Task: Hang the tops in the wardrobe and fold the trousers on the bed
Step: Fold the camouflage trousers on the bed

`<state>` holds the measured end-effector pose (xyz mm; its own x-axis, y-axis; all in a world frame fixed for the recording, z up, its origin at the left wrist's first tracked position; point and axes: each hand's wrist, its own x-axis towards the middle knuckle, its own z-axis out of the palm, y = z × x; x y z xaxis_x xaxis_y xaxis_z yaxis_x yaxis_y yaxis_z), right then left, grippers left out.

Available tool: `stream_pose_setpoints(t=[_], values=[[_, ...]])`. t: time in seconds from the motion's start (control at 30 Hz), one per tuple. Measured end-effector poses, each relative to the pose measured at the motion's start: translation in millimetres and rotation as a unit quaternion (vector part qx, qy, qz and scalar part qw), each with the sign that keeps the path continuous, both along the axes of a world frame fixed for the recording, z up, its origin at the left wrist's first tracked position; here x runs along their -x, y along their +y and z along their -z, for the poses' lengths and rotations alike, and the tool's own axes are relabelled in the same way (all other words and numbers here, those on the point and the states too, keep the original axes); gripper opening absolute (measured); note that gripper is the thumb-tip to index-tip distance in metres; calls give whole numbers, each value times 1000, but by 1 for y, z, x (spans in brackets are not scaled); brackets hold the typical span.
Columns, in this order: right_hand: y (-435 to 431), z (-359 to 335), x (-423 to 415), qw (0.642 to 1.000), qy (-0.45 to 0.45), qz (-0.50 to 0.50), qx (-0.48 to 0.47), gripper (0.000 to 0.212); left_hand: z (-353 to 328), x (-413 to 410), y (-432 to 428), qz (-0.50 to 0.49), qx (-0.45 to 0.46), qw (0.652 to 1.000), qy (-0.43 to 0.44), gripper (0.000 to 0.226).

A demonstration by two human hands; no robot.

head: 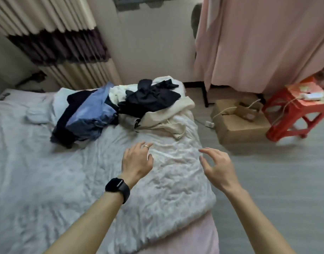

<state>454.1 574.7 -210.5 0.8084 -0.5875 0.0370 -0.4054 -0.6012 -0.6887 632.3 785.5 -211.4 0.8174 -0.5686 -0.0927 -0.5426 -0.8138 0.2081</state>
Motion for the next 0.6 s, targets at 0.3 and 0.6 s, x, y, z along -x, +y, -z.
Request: stream_pose_setpoints(t=[0.3,0.6], values=[[18,75,-125,990,105,-98,-2,34,60,-122,49,-84,-47,995,14,51],[52,201,-277,944,285,-167,22,51,158,-270,53,-69,-98,990,72,53]])
